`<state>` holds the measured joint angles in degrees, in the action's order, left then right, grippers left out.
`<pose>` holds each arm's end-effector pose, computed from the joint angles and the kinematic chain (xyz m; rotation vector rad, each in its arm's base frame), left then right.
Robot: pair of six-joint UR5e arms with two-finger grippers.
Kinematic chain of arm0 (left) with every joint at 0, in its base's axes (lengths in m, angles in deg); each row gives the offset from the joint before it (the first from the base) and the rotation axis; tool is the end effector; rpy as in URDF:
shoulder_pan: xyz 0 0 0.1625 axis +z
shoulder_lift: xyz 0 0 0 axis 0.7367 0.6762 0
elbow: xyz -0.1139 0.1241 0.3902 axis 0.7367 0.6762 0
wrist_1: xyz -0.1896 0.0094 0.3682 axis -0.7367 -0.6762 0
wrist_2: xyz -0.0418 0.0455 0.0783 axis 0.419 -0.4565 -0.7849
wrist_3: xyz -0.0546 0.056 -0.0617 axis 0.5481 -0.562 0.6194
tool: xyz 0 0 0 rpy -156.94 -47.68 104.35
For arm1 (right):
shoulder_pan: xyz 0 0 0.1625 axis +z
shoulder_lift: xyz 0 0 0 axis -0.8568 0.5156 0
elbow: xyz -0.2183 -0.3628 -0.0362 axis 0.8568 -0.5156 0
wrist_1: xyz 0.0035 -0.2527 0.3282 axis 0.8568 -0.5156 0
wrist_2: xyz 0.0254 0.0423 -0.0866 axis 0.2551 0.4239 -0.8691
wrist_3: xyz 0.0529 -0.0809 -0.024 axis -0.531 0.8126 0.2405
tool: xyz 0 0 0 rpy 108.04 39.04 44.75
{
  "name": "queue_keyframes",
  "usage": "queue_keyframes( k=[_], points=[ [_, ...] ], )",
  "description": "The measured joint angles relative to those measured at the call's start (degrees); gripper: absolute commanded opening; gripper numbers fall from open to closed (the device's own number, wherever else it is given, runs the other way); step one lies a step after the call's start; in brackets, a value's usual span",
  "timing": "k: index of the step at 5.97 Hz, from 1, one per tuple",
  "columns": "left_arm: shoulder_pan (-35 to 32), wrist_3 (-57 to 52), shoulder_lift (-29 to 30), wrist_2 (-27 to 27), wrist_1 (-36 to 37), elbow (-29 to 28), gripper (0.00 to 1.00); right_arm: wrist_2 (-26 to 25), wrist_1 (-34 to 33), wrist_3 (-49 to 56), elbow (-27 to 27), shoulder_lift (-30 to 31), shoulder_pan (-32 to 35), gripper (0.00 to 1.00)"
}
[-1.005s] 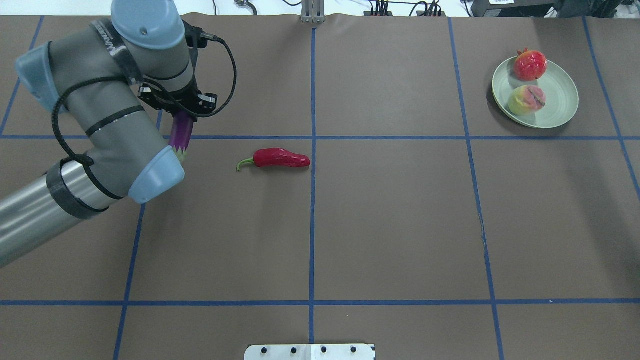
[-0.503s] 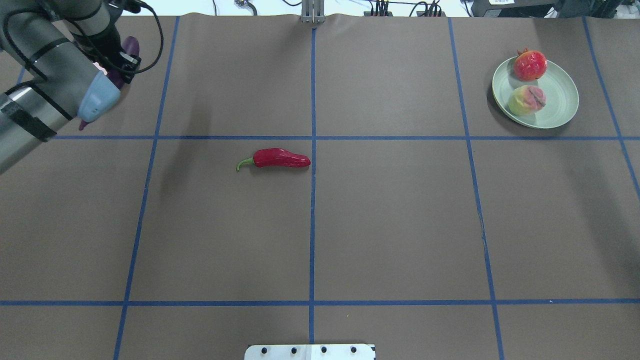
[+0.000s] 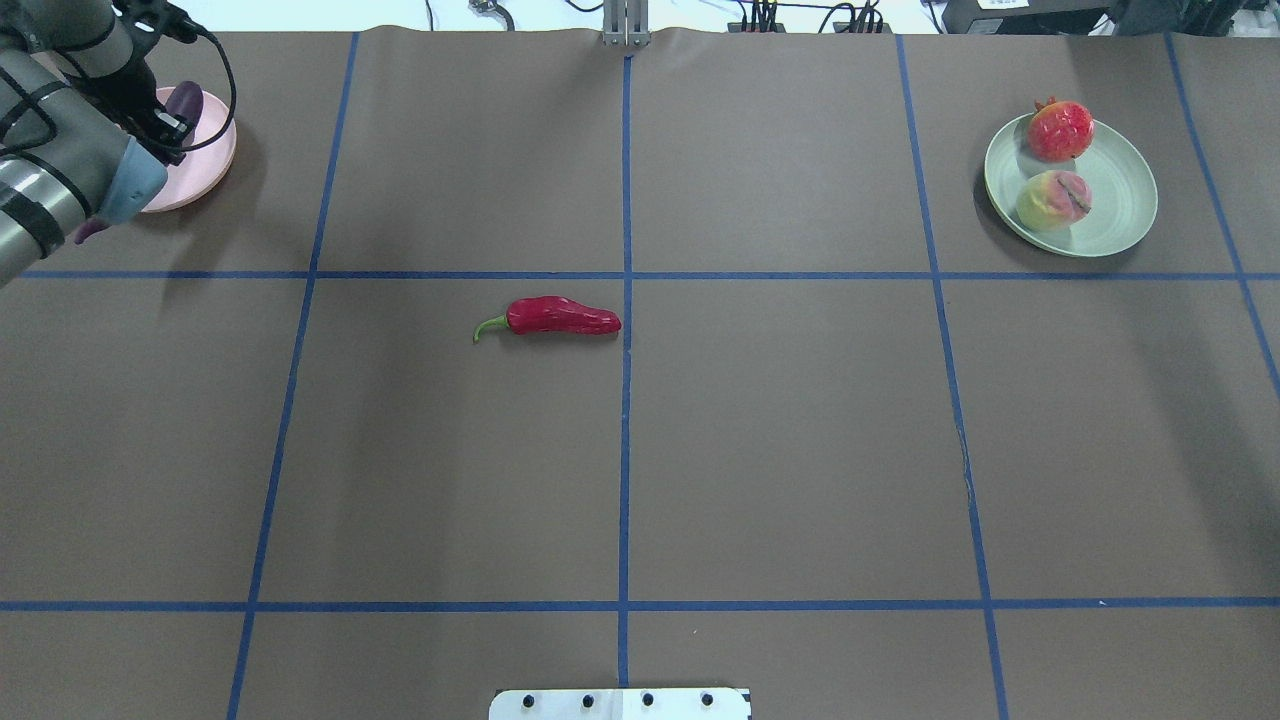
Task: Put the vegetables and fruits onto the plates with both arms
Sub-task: 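Carry the eggplant with the left gripper onto the pink plate and release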
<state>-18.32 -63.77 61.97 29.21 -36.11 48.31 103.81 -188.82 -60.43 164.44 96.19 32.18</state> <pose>0.2408 -0.7466 0.5464 0.1662 0.5514 0.3577 0.0749 -0.4719 0.5841 0.0346 -0.7483 -0.0827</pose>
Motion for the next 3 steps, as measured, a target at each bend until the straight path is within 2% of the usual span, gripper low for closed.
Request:
queue_keyframes(
  k=[1,3],
  points=[
    [-0.07,0.84,0.10,-0.70,-0.78,-1.16,1.00,0.00,0.04,-0.04,0.00,0.05,0.00,1.00],
    [-0.57,2.33,0.31,-0.83,-2.66,-0.99,1.00,0.00,0.06,0.01,0.02,0.07,0.00,1.00]
  ],
)
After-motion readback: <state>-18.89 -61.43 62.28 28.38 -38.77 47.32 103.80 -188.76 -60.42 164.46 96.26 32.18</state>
